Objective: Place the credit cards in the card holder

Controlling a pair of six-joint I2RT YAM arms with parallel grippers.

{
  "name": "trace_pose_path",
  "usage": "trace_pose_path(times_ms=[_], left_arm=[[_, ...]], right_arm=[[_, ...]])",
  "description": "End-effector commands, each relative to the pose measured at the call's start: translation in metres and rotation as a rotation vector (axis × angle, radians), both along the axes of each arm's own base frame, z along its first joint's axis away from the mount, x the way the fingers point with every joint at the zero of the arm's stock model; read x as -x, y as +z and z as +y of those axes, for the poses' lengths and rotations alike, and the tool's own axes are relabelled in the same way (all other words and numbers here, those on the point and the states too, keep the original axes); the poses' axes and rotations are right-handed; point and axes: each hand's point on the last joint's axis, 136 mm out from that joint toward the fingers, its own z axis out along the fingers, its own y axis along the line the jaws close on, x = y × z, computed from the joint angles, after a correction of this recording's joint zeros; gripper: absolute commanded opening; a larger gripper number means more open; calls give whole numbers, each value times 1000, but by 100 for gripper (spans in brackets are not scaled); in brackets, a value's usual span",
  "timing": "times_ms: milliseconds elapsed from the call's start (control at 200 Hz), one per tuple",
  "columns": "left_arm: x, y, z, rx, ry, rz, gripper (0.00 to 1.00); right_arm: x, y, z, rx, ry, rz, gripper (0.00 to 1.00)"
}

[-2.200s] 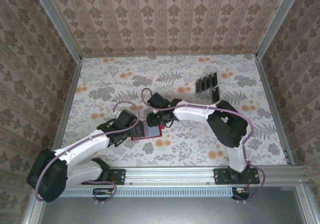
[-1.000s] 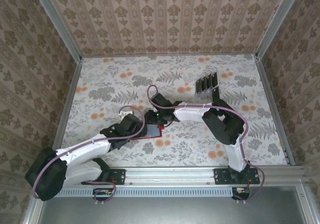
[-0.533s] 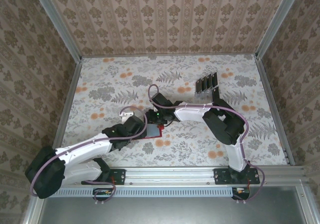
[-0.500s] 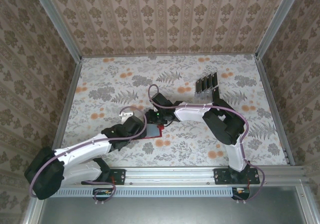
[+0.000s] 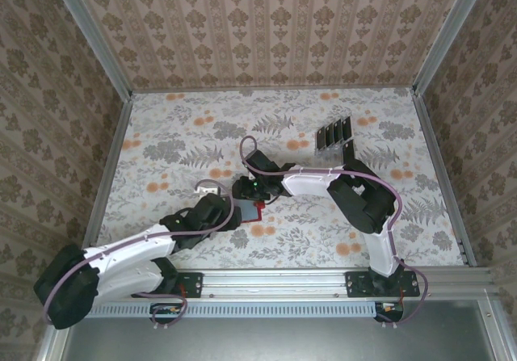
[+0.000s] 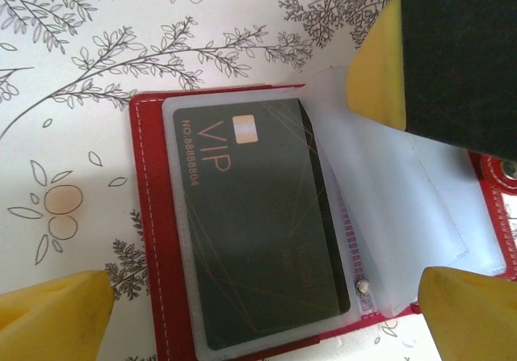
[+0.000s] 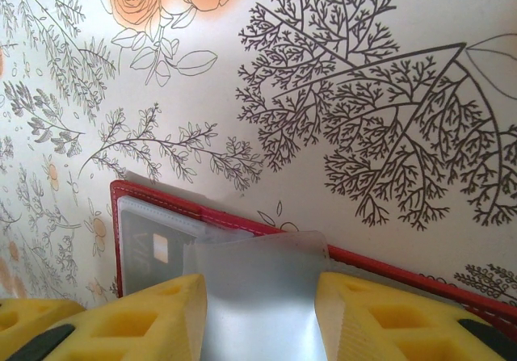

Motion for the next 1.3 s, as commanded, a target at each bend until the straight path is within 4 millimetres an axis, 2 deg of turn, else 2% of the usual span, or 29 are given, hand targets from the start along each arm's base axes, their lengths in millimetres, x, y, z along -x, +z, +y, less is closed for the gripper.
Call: trace_pose_path(times_ms=[0,300,575,755,1015,1295], left_arm=[[-9,11,-14,11,-30,-35,100],[-19,6,-13,-63,-17,-36,100],[-13,-13,-3,-113,4,6,100],[-10,-20,3,-132,19,19,100],[-6,-31,8,-157,27,50,100],[-6,-33,9,-165,31,56,100]], right_arm=[[18,-30,-18,80,-15,88,44],[19,-28,-17,69,-15,86,44],[19,-23,-16,54,-11,84,44],[14,-9,-18,22,-16,63,45],[4,10,-34,-16,-54,29,45],[5,5,-39,-16,-67,37,45]])
